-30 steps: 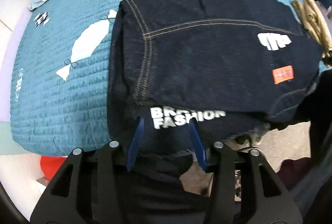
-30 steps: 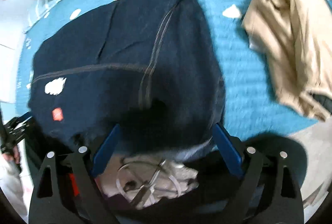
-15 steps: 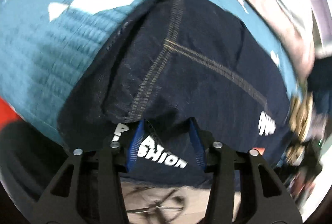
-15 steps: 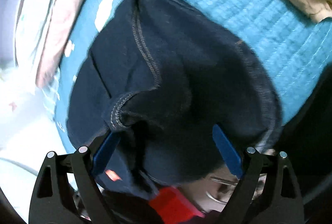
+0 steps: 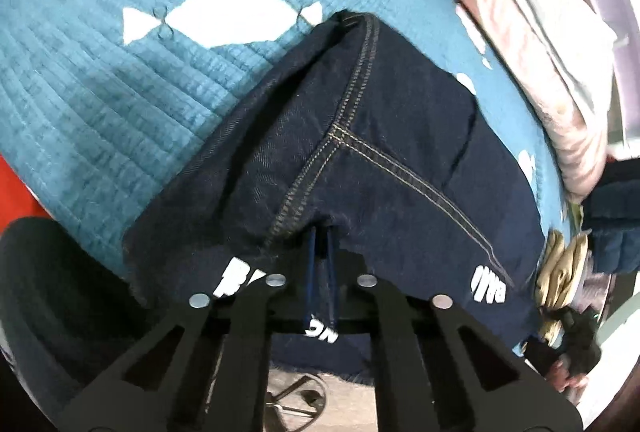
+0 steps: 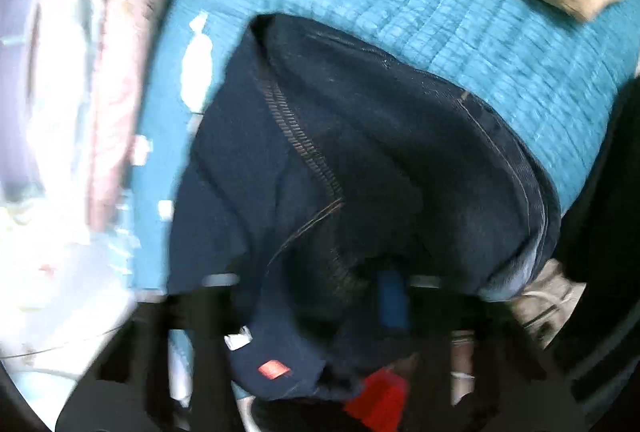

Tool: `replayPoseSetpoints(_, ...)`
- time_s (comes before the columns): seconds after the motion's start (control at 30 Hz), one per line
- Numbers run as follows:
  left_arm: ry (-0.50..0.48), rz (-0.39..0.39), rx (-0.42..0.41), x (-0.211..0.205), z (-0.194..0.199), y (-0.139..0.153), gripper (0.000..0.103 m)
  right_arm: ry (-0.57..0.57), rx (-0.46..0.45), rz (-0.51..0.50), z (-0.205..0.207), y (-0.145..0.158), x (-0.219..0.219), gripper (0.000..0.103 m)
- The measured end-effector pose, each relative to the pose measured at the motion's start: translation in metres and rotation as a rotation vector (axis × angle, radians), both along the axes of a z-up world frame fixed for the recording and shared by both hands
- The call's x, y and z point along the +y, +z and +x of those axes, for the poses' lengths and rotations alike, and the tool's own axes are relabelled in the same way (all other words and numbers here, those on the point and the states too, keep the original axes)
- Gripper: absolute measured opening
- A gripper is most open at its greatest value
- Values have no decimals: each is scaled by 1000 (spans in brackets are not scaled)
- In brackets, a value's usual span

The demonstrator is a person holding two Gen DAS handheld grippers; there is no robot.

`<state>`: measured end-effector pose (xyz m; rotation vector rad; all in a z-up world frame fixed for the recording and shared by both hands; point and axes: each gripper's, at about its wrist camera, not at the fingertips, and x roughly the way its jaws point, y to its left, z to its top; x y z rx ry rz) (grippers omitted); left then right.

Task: Fold large clothes

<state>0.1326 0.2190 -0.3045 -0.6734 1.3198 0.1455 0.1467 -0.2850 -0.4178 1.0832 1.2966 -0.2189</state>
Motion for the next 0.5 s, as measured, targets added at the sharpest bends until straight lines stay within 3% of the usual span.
replayPoseSetpoints(0.07,15,2,21,-2,2,-6,2,35,-55,-33,-3,8,2,16)
replayPoseSetpoints(0.17,-28,67,-7,-10,-2,5,2,217,-188,-170,-12,47,12,14)
replayPoseSetpoints(0.23,-52,94,-12,-14,-10,13,2,271,-202,-159,-22,54,7,13)
replayPoseSetpoints(0.37,-47,77,-4,-16,-27,12,2,286,-136,-156,-33,16,-6,13)
replayPoseSetpoints(0.43,-60,85,11,-19,-31,1,2,329,-85,-218,-30,-16,-1,15)
replayPoseSetpoints(0.5,-56,88,40,-21,-31,-11,2,339,-88,-251,-26,-23,4,15)
